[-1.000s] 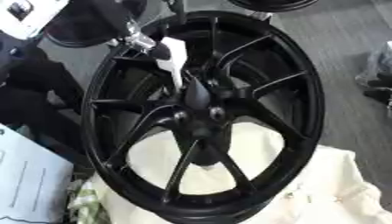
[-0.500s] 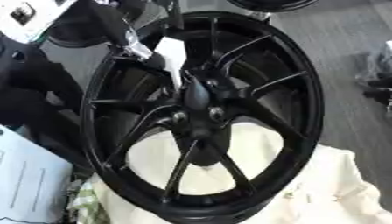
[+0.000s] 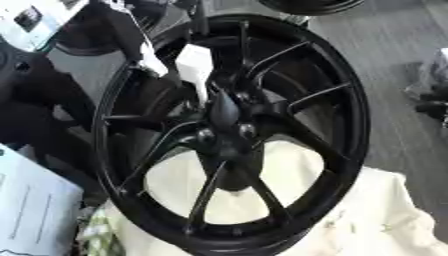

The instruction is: Pull the pin out of the wheel hub.

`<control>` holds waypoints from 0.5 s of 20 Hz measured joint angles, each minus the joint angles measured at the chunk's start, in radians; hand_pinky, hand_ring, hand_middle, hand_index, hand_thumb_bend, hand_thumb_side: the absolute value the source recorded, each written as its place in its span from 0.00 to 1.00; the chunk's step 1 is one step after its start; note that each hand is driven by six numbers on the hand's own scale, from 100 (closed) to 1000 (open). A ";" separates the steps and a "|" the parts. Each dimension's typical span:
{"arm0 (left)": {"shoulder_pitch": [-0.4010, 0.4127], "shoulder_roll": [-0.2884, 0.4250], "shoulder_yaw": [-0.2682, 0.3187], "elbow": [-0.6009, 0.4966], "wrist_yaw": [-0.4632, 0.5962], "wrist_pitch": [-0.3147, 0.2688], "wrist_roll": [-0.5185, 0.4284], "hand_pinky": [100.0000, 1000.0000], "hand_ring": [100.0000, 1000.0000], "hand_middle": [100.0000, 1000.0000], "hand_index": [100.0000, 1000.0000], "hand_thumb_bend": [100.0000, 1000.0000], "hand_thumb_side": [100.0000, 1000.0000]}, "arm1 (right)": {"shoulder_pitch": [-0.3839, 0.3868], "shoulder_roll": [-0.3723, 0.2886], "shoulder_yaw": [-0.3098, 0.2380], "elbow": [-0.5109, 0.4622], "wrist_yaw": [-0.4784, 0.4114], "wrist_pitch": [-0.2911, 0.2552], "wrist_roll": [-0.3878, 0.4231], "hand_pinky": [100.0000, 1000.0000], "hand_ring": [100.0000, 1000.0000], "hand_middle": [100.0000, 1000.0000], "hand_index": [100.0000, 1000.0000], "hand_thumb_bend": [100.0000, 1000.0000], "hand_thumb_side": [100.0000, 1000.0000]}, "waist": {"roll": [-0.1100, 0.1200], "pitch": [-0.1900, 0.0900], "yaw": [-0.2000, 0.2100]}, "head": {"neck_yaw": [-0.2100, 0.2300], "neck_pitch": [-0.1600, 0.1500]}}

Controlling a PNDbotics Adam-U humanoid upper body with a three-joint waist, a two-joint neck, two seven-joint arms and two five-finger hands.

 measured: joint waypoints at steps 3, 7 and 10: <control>0.000 -0.011 -0.001 0.013 -0.005 0.000 0.000 0.89 0.82 0.75 0.83 0.56 0.56 | -0.002 0.000 0.000 0.000 0.002 0.001 0.001 0.96 0.76 0.74 0.83 0.00 0.84 | 0.000 0.000 -0.001 | 0.004 0.000; 0.000 -0.017 -0.004 0.026 -0.005 -0.003 0.003 0.89 0.82 0.75 0.83 0.58 0.52 | -0.002 0.000 0.000 0.000 0.003 0.001 0.001 0.96 0.76 0.74 0.83 0.00 0.84 | 0.000 0.002 -0.001 | 0.006 0.000; 0.000 -0.024 -0.008 0.031 -0.011 -0.005 0.005 0.89 0.82 0.74 0.82 0.58 0.42 | -0.002 0.000 0.000 0.000 0.003 0.001 0.002 0.96 0.76 0.74 0.83 0.00 0.84 | -0.001 0.002 -0.001 | 0.008 0.000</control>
